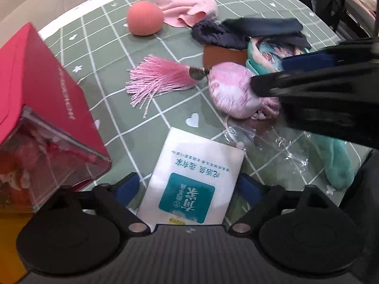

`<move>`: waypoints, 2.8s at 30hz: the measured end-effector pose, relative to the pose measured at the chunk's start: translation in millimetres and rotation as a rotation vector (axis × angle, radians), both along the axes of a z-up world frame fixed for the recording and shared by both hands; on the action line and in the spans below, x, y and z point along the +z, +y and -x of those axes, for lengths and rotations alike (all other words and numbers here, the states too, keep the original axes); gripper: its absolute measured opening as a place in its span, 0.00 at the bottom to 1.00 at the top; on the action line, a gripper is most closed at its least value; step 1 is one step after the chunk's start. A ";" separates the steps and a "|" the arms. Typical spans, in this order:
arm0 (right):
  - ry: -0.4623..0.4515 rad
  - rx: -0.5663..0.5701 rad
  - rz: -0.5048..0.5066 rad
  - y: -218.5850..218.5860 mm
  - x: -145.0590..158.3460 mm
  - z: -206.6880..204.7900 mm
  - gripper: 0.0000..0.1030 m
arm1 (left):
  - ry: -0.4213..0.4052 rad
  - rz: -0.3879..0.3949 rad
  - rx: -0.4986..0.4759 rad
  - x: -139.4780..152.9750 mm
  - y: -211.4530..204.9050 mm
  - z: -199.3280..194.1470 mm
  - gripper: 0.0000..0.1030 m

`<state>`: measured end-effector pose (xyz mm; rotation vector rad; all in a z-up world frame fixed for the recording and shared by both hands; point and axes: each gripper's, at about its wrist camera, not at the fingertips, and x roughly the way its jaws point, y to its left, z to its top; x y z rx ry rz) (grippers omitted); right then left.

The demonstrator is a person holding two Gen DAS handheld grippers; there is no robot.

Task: Organize soft objects
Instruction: 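Grasp the white packet with the left gripper while the right reaches the pink pouch, then grasp the pink brocade pouch with the right gripper and lift it, then carry the packet and pink pouch into the white box and release both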

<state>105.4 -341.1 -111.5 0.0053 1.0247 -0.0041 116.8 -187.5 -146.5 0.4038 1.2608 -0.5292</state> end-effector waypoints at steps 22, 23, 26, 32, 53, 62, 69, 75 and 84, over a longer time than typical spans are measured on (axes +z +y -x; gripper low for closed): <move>0.073 0.077 0.036 39.5 -37.5 -31.2 0.44 | 0.001 -0.009 0.023 13.1 11.1 4.5 0.80; 0.073 0.057 0.008 36.2 -34.8 -30.5 0.44 | 0.004 -0.010 0.024 12.6 11.2 3.1 0.78; 0.054 0.027 -0.054 26.1 -18.0 -26.0 0.44 | 0.019 -0.012 0.042 14.1 14.9 -1.2 0.76; -0.007 -0.032 -0.182 6.1 30.8 -13.0 0.44 | 0.017 0.016 0.081 27.1 23.8 -7.4 0.76; -0.264 -0.088 -0.309 -15.0 154.6 27.6 0.45 | -0.135 0.089 0.067 105.6 28.8 4.0 0.76; -0.205 -0.087 -0.251 6.5 165.3 20.4 0.45 | -0.155 0.136 0.164 146.4 65.7 -3.8 0.76; -0.256 0.001 -0.277 57.6 194.7 4.5 0.45 | -0.245 0.115 0.215 197.0 128.9 -19.0 0.76; -0.292 0.125 -0.357 129.6 212.4 -17.0 0.45 | -0.294 0.093 0.352 224.3 211.5 -34.7 0.76; -0.142 0.209 -0.514 246.1 179.6 -47.9 0.46 | -0.244 0.094 0.547 183.4 297.2 -38.1 0.76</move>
